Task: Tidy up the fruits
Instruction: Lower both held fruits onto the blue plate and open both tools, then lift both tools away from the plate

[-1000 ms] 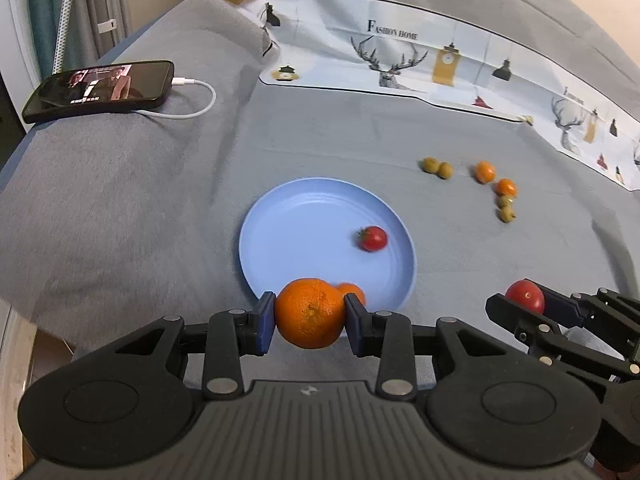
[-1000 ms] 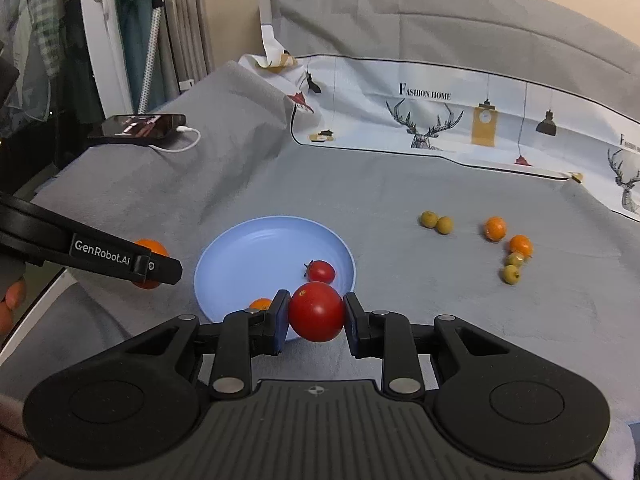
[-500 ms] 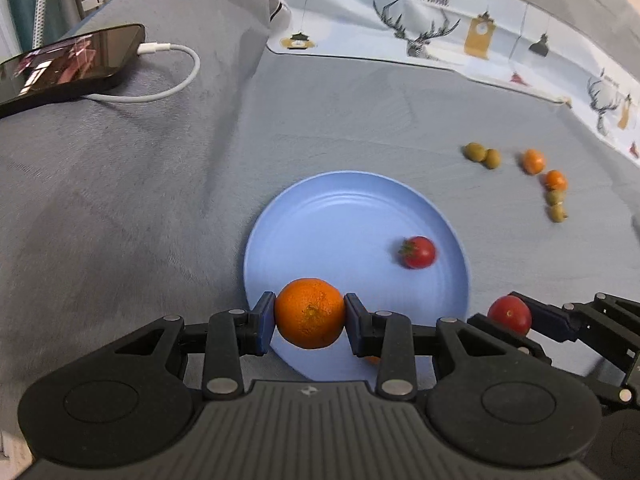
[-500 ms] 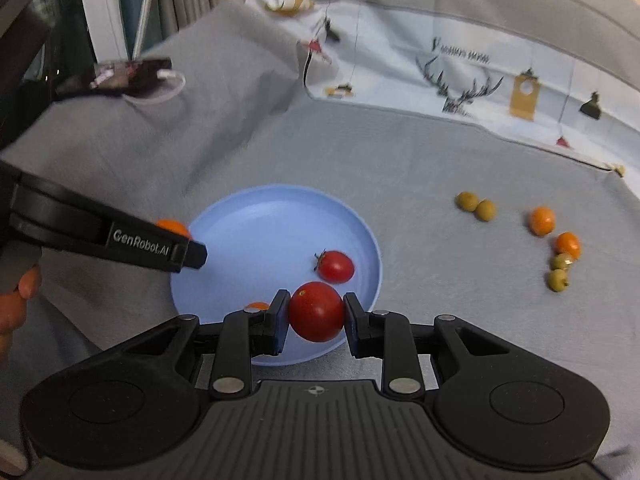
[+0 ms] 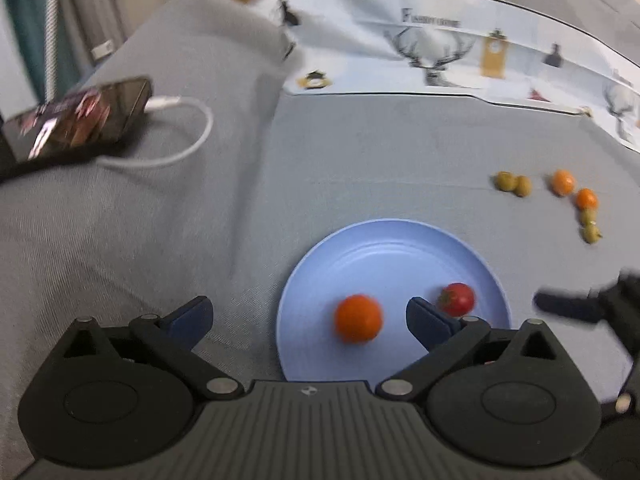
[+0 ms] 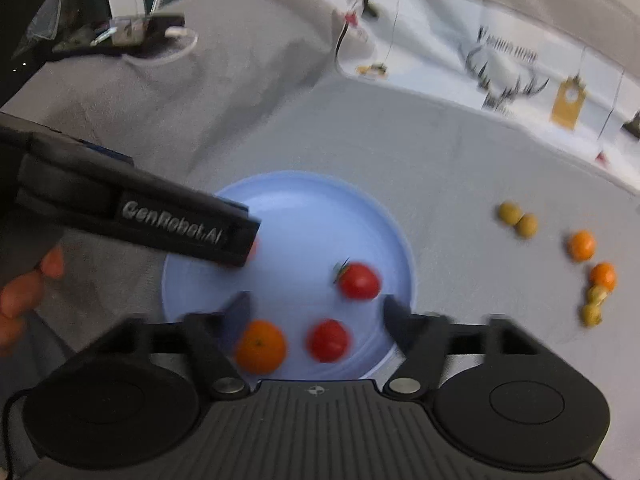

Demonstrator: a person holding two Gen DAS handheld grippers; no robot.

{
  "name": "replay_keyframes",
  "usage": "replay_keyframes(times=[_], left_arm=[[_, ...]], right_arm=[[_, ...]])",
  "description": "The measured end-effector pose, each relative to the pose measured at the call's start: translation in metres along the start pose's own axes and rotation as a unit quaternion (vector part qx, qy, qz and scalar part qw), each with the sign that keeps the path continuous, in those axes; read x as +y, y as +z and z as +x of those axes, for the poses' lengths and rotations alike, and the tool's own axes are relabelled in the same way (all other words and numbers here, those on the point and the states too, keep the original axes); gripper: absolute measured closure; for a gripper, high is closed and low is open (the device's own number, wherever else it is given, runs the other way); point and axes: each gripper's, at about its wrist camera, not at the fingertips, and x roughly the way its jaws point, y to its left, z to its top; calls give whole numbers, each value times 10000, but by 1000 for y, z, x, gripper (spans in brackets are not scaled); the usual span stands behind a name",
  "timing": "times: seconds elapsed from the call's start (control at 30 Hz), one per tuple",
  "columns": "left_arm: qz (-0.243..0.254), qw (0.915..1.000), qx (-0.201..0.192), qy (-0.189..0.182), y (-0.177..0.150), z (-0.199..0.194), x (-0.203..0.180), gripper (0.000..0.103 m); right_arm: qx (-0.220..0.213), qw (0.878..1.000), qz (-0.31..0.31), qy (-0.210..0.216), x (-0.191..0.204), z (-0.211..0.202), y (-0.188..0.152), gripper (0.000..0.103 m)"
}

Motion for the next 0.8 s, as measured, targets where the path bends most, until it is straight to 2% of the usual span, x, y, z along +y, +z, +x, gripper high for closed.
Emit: replay_keyframes(times=[0.1, 0.43, 0.53, 0.8], left_arm=[[-22, 9999, -143, -17, -1, -19, -2, 0], [59, 9968, -802, 36, -27, -106, -13, 0], [74, 9954, -951, 126, -36, -130, -15, 0], [-31, 9947, -1020, 117, -63, -168, -19, 0]], right_arm=[[-201, 9996, -38, -213, -5, -17, 2, 12], [-787, 9940, 197, -740, -11, -93, -18, 3], [-979, 9920, 295, -741, -9, -116, -26, 1], [-1324, 9889, 305, -598, 9, -162, -51, 1]])
